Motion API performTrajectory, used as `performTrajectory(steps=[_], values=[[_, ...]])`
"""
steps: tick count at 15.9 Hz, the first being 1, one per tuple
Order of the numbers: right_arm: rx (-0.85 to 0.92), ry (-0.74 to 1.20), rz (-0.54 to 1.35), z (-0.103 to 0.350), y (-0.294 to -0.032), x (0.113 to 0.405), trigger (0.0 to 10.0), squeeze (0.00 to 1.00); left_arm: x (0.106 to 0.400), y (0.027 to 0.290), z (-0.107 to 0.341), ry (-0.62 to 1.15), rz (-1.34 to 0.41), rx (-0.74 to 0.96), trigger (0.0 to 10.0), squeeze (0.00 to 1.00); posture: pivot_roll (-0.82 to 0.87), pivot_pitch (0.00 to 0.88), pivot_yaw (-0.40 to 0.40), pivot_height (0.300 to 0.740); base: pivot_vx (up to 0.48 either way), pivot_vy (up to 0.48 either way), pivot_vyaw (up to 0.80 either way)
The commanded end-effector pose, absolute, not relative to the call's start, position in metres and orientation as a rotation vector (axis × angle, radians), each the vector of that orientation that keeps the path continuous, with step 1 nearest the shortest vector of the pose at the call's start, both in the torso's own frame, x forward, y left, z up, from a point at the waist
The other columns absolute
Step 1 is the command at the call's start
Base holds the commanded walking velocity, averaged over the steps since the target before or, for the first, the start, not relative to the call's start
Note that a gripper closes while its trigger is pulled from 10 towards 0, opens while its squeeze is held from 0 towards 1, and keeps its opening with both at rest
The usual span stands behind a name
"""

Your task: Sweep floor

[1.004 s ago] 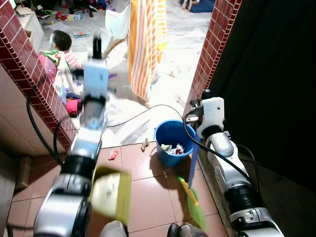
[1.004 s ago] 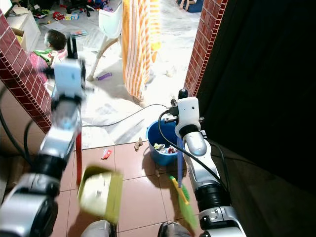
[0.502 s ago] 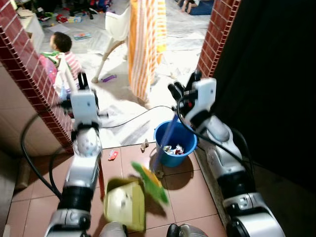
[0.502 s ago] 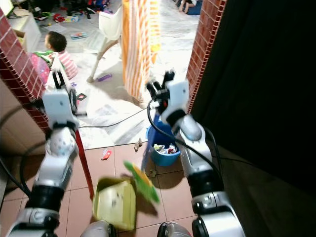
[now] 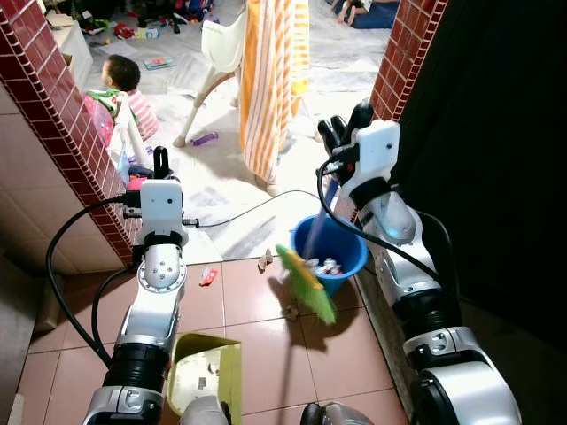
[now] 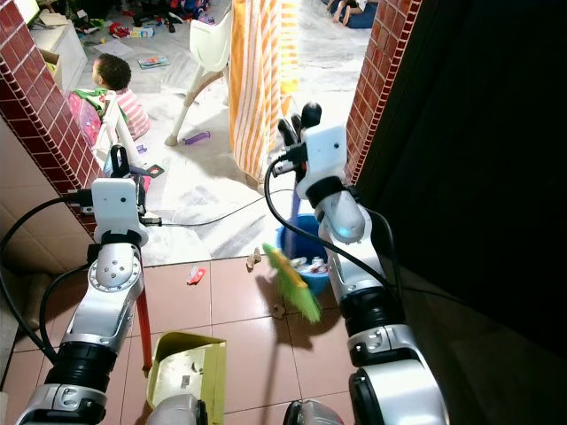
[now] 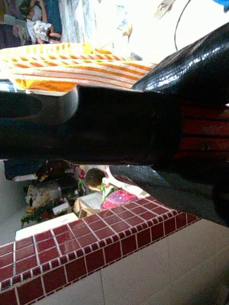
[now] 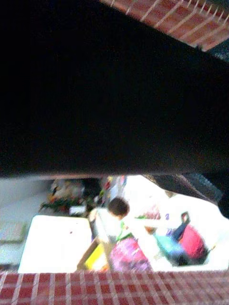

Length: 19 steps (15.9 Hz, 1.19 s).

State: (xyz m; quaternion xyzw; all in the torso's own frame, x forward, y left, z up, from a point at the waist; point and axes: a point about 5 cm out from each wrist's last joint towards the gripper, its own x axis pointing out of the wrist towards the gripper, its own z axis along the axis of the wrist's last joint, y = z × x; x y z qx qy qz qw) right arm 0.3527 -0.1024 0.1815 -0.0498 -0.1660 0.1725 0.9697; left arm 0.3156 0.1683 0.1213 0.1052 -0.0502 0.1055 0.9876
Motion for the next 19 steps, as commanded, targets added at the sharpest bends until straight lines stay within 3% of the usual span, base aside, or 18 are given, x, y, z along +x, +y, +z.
performTrajectory(steps=[1,9,13,19], values=[[-0.182,-0.407,0.301,0.198,-0.112,0.357,10.0,0.00,0.320,0.167,0.131,-0.128,0.219,0.213,10.0,0.00,0.00,0.000,-0.046,0.740,0.000,0.000,0.00],[-0.163,-0.395,0.332,0.187,-0.103,0.352,10.0,0.00,0.319,0.167,0.129,-0.116,0.220,0.184,10.0,0.00,0.00,0.002,-0.046,0.740,0.000,0.000,0.00],[-0.138,-0.323,0.357,0.161,-0.099,0.334,10.0,0.00,0.317,0.165,0.125,-0.115,0.229,0.272,10.0,0.00,0.00,0.000,-0.044,0.740,0.000,0.000,0.00],[-0.060,-0.213,0.360,0.136,-0.086,0.319,10.0,0.00,0.315,0.155,0.115,-0.073,0.190,0.155,10.0,0.00,0.00,0.000,-0.041,0.740,0.000,0.000,0.00]])
